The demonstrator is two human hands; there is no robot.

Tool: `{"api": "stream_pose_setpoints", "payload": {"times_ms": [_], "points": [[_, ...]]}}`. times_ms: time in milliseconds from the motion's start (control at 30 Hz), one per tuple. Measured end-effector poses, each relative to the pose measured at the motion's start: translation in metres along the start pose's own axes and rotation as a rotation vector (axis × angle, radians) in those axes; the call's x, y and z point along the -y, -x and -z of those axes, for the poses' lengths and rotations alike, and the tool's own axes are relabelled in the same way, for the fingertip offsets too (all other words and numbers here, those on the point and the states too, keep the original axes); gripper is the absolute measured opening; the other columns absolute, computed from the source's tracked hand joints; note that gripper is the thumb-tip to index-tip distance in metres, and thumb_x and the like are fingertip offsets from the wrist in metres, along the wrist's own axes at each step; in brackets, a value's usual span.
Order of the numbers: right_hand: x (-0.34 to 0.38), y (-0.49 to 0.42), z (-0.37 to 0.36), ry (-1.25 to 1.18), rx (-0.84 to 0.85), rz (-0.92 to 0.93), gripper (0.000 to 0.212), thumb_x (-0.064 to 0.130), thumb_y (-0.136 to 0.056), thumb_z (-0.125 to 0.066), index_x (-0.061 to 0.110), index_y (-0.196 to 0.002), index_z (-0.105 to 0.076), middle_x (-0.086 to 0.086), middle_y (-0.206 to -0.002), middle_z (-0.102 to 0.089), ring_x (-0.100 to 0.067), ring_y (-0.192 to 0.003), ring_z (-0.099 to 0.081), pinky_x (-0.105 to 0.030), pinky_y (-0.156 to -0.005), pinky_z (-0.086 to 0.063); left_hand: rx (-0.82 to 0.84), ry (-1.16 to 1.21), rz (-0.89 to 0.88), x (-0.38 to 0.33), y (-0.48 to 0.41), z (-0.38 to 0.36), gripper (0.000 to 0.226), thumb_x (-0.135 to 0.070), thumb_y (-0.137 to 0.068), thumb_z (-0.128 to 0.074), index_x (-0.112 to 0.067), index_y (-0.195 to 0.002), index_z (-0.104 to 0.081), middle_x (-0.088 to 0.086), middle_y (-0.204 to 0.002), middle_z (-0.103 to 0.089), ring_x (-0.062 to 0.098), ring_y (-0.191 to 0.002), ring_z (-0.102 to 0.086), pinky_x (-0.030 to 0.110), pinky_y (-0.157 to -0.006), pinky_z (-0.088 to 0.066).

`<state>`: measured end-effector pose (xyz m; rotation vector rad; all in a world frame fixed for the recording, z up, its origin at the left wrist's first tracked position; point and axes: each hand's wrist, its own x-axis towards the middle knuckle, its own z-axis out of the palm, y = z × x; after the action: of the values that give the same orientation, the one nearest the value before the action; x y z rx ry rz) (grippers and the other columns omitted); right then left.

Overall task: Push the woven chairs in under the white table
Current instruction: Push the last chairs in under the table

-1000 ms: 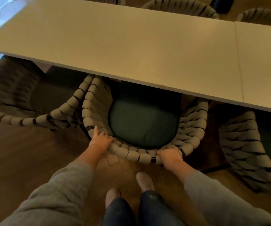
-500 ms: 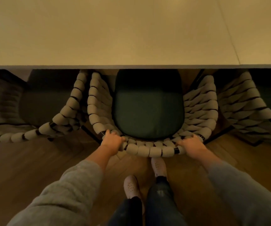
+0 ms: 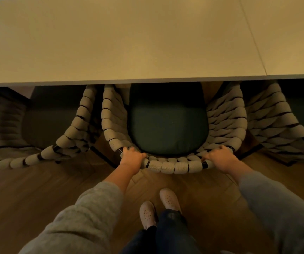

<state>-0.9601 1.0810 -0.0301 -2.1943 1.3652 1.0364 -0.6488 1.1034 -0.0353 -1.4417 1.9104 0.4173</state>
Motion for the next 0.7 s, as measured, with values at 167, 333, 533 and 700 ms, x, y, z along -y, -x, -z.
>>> {"api": "stream_pose_setpoints", "payload": {"times_ms": [167, 333, 533, 700], "points": [[-0.008, -0.01, 0.006, 0.012, -0.009, 0.017, 0.039, 0.021, -0.092, -0.056, 0.038, -0.126, -0.05, 0.006, -0.124, -0.06, -0.021, -0.124, -0.049, -0.047, -0.111, -0.026, -0.033, 0.036, 0.027, 0.002, -0.005, 0.007, 0.049, -0.03, -0.095, -0.055, -0.037, -0.142, -0.041, 0.002, -0.132, -0.055, 0.026, -0.126, -0.042, 0.048, -0.108, -0.028], [-0.013, -0.014, 0.007, 0.035, -0.014, 0.047, 0.039, 0.021, -0.092, -0.056, 0.038, -0.127, -0.05, 0.005, -0.123, -0.06, -0.022, -0.123, -0.05, -0.047, -0.11, -0.027, -0.027, 0.027, 0.059, 0.0, -0.008, 0.01, 0.048, -0.032, -0.095, -0.055, -0.038, -0.141, -0.041, 0.002, -0.132, -0.055, 0.026, -0.125, -0.043, 0.047, -0.108, -0.028], [0.002, -0.015, -0.006, 0.032, -0.028, 0.037, 0.037, 0.021, -0.092, -0.056, 0.034, -0.126, -0.051, 0.004, -0.123, -0.06, -0.023, -0.125, -0.048, -0.051, -0.114, -0.021, 0.018, 0.009, 0.093, 0.001, -0.007, -0.004, 0.046, -0.032, -0.095, -0.055, -0.033, -0.139, -0.043, 0.002, -0.134, -0.053, 0.027, -0.128, -0.041, 0.048, -0.109, -0.027], [-0.003, -0.021, 0.002, 0.026, -0.013, 0.055, 0.041, 0.022, -0.093, -0.057, 0.036, -0.13, -0.049, 0.005, -0.129, -0.058, -0.022, -0.128, -0.045, -0.053, -0.115, -0.019, 0.01, 0.009, 0.094, 0.003, -0.011, 0.001, 0.045, -0.033, -0.094, -0.055, -0.032, -0.137, -0.045, 0.002, -0.134, -0.053, 0.027, -0.128, -0.041, 0.048, -0.108, -0.028]]}}
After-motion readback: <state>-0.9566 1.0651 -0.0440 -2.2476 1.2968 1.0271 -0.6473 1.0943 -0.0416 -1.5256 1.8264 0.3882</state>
